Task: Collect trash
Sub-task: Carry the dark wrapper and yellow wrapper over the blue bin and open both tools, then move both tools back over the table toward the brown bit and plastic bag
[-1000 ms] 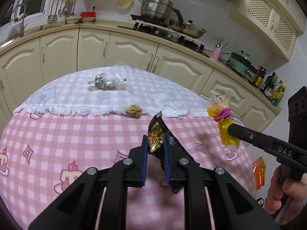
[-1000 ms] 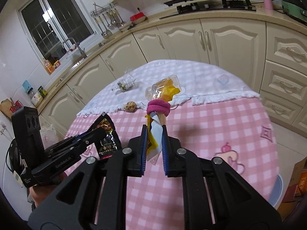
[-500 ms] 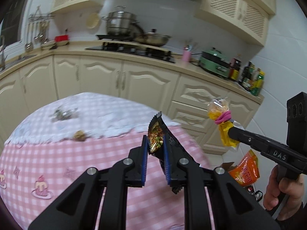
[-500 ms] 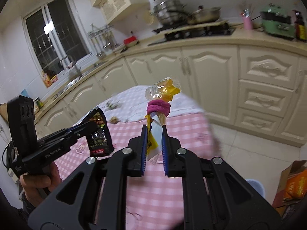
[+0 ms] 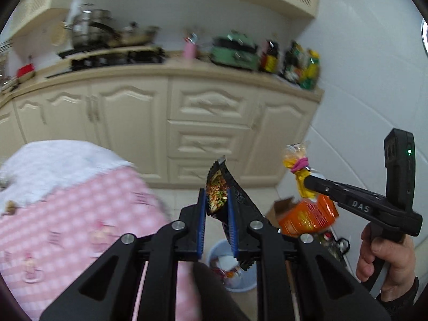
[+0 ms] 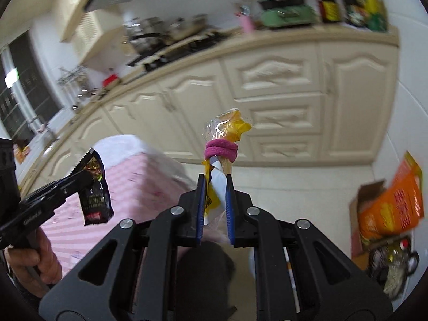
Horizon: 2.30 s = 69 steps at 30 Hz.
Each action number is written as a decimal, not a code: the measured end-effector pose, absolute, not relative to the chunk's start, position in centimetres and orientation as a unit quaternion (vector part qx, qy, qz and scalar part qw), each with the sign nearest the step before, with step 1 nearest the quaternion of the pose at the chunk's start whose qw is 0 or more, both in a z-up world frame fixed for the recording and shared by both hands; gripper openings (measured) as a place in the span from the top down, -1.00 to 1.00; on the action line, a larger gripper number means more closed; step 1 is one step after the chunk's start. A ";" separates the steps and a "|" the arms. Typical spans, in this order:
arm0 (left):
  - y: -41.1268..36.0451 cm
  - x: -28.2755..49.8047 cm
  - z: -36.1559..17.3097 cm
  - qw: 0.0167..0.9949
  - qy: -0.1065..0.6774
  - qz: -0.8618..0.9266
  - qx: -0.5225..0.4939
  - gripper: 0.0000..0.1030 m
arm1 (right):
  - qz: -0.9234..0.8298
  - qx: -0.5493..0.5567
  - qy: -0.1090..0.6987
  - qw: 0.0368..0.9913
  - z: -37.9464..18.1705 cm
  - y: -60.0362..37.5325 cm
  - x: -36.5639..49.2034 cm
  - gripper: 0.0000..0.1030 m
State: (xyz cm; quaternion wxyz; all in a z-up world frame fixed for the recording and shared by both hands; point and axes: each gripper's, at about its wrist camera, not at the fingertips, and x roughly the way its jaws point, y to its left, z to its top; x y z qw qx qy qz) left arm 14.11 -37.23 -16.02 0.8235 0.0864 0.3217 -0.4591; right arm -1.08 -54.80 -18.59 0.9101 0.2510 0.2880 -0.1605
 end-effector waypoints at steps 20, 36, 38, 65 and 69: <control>-53.4 11.4 -33.2 0.735 0.454 -0.468 0.185 0.30 | -0.185 0.391 0.387 0.815 -35.4 -63.2 -4.0 0.67; -52.4 11.6 -32.3 0.757 0.451 -0.428 0.201 -0.80 | -0.250 0.411 0.389 0.786 -36.6 -64.9 -6.0 -0.88; -52.1 11.4 -31.7 0.758 0.447 -0.432 0.198 -0.80 | -0.250 0.409 0.386 0.788 -36.2 -64.8 -6.0 -0.88; -42.9 10.4 -17.2 0.813 0.338 -0.460 0.112 -0.80 | -0.197 0.329 0.321 0.866 -22.7 -58.4 -0.9 -0.88; -39.8 11.4 -15.1 0.831 0.317 -0.446 0.099 -0.81 | -0.174 0.306 0.308 0.884 -19.9 -56.0 1.2 -0.88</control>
